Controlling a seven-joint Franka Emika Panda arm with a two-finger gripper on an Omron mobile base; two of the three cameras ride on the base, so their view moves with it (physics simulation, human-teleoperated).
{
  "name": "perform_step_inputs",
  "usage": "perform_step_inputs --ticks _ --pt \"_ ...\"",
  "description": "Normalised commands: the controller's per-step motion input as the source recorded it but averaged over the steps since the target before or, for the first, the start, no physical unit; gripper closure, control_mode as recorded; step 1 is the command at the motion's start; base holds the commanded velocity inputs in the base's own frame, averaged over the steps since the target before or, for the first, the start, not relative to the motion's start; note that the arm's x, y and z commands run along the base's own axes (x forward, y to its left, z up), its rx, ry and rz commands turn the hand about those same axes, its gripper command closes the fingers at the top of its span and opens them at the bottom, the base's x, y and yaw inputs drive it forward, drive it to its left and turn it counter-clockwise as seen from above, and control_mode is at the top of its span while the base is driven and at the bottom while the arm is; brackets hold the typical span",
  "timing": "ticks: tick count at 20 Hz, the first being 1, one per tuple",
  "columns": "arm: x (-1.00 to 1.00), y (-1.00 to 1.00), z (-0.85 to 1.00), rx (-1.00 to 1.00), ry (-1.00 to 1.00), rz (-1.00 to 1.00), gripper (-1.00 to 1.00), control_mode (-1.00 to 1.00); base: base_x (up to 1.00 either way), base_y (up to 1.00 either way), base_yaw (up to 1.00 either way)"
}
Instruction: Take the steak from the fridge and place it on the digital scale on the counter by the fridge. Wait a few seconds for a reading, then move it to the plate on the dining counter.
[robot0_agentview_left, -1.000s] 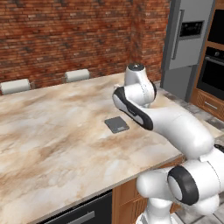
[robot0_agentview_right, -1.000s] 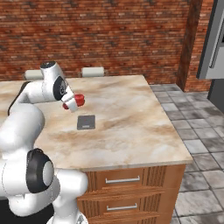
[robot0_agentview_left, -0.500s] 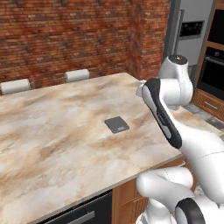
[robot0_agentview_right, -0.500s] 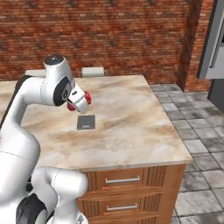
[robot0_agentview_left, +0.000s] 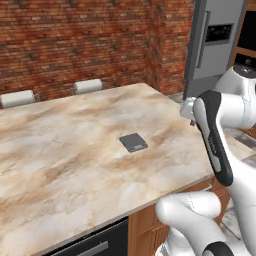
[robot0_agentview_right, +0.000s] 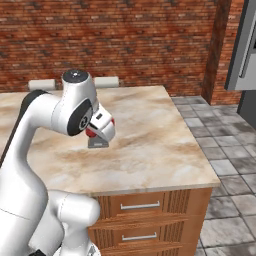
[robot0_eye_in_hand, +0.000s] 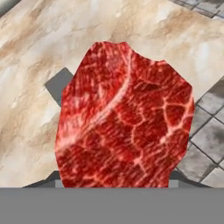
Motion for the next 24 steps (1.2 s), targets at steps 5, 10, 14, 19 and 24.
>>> perform_step_inputs --ticks 5,10,14,19,24 --pt "-0.43 -0.05 0.0 0.0 0.0 0.0 1.0 -1.0 0.0 0.0 0.0" --pt "0.0 0.0 0.0 0.0 0.0 0.0 1.0 1.0 -0.75 -0.42 -0.04" --pt "0.0 0.0 0.0 0.0 0.0 0.0 1.0 1.0 -0.23 -1.0 -0.02" --pt "0.0 0.0 0.0 0.0 0.0 0.0 1.0 1.0 -0.02 -1.0 0.0" --pt "0.0 0.0 0.0 0.0 0.0 0.0 1.0 1.0 0.07 -1.0 0.23"
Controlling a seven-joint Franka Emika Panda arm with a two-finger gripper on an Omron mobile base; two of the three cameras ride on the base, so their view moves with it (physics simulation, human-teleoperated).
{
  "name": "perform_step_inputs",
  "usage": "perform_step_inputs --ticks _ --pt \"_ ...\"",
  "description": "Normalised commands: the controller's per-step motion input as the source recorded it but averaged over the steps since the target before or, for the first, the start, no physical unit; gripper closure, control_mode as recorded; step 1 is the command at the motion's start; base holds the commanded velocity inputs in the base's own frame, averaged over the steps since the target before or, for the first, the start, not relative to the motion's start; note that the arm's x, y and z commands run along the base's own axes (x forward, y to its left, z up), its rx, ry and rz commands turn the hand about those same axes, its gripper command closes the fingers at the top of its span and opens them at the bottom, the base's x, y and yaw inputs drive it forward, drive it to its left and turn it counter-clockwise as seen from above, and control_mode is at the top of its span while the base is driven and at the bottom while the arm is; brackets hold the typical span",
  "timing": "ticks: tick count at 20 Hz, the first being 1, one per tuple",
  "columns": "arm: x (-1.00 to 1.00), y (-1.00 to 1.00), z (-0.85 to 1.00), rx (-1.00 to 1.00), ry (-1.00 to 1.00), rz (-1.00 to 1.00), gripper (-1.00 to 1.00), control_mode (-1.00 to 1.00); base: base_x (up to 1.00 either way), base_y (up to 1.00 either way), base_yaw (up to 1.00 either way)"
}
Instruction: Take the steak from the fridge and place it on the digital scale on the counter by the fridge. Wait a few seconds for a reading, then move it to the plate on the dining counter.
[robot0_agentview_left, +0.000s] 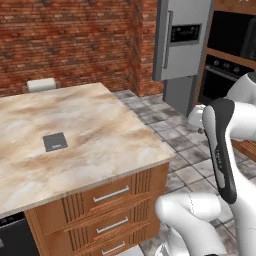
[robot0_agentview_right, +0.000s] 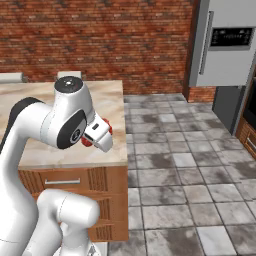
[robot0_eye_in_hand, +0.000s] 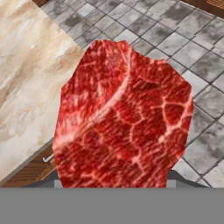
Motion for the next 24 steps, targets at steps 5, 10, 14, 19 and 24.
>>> perform_step_inputs --ticks 5,10,14,19,24 --pt "0.0 0.0 0.0 0.0 0.0 0.0 1.0 1.0 0.04 -1.0 0.43" --pt "0.0 0.0 0.0 0.0 0.0 0.0 1.0 1.0 0.0 -1.0 0.47" --pt "0.0 0.0 0.0 0.0 0.0 0.0 1.0 1.0 0.0 -1.0 0.44" --pt "0.0 0.0 0.0 0.0 0.0 0.0 1.0 1.0 0.34 -1.0 0.35" --pt "0.0 0.0 0.0 0.0 0.0 0.0 1.0 1.0 0.89 -1.0 0.18"
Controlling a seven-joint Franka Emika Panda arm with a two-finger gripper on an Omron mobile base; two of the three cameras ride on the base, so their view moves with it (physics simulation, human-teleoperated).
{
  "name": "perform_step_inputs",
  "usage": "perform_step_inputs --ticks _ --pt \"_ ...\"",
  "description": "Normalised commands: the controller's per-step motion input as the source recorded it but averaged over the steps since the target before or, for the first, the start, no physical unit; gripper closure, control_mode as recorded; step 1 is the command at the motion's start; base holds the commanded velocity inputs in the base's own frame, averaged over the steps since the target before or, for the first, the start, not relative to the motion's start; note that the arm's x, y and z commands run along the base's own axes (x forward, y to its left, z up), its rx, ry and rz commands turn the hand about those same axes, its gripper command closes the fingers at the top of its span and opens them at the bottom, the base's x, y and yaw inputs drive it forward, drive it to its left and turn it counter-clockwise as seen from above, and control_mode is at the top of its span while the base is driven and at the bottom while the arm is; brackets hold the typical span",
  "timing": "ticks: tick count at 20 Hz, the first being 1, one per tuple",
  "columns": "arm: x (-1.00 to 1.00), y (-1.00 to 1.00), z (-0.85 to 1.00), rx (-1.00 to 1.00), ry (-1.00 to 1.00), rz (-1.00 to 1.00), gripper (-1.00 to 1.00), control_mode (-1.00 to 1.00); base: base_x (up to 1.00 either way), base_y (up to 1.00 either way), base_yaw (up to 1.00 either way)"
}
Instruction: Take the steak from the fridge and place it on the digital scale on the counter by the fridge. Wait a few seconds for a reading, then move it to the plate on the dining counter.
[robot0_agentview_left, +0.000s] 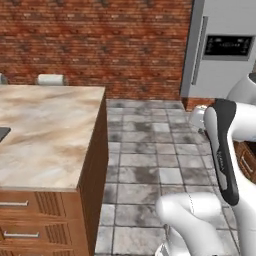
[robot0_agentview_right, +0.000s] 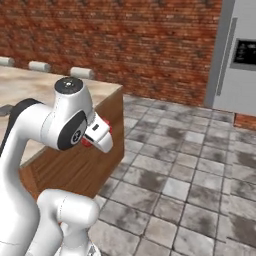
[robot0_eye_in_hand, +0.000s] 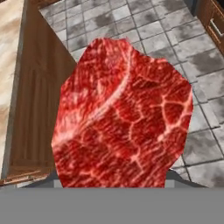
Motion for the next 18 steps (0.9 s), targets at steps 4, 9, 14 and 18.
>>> perform_step_inputs --ticks 4,9,14,18 --pt "0.0 0.0 0.0 0.0 0.0 0.0 1.0 1.0 1.0 -0.69 0.01" --pt "0.0 0.0 0.0 0.0 0.0 0.0 1.0 1.0 1.0 -0.36 -0.01" --pt "0.0 0.0 0.0 0.0 0.0 0.0 1.0 1.0 1.0 -0.03 -0.09" --pt "0.0 0.0 0.0 0.0 0.0 0.0 1.0 1.0 1.0 0.0 -0.17"
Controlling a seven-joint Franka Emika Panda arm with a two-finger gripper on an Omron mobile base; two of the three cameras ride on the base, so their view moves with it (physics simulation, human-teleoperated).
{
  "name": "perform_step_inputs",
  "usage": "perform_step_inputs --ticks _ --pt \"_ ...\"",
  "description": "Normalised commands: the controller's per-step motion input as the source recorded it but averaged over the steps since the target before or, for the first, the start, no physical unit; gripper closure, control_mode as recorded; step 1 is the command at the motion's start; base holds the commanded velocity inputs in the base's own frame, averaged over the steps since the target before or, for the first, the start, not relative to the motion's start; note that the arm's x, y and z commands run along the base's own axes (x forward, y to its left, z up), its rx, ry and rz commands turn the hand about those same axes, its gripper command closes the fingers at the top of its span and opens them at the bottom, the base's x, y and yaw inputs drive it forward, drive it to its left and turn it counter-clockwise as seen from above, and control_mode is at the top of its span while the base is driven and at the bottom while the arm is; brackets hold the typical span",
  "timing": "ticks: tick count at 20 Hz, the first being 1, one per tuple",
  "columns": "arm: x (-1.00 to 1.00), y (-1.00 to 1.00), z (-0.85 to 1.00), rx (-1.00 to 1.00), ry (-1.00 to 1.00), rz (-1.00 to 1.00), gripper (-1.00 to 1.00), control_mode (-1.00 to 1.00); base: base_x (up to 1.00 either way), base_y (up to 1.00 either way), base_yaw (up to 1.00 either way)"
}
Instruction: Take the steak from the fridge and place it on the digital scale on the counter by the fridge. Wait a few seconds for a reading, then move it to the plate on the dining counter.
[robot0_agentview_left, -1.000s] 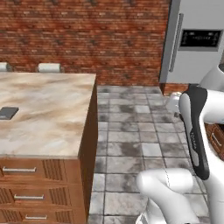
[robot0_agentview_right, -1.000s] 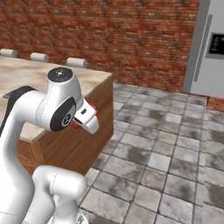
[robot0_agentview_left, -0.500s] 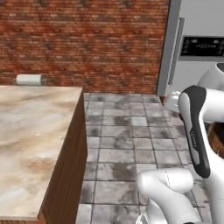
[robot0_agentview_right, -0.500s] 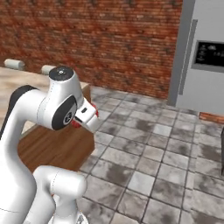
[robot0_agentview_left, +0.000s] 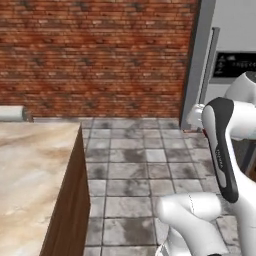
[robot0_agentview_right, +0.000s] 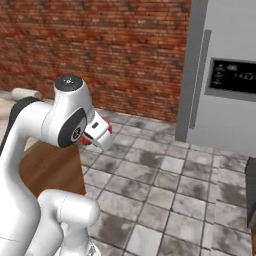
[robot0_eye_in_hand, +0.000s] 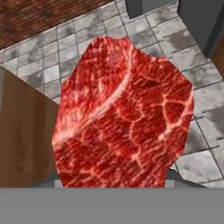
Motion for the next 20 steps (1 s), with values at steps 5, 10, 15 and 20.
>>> perform_step_inputs --ticks 5,10,15,20 --pt "0.0 0.0 0.0 0.0 0.0 0.0 1.0 1.0 1.0 0.05 -0.2" --pt "0.0 0.0 0.0 0.0 0.0 0.0 1.0 1.0 1.0 0.45 -0.2" --pt "0.0 0.0 0.0 0.0 0.0 0.0 1.0 1.0 1.0 0.65 -0.18" --pt "0.0 0.0 0.0 0.0 0.0 0.0 1.0 1.0 1.0 0.54 -0.18"
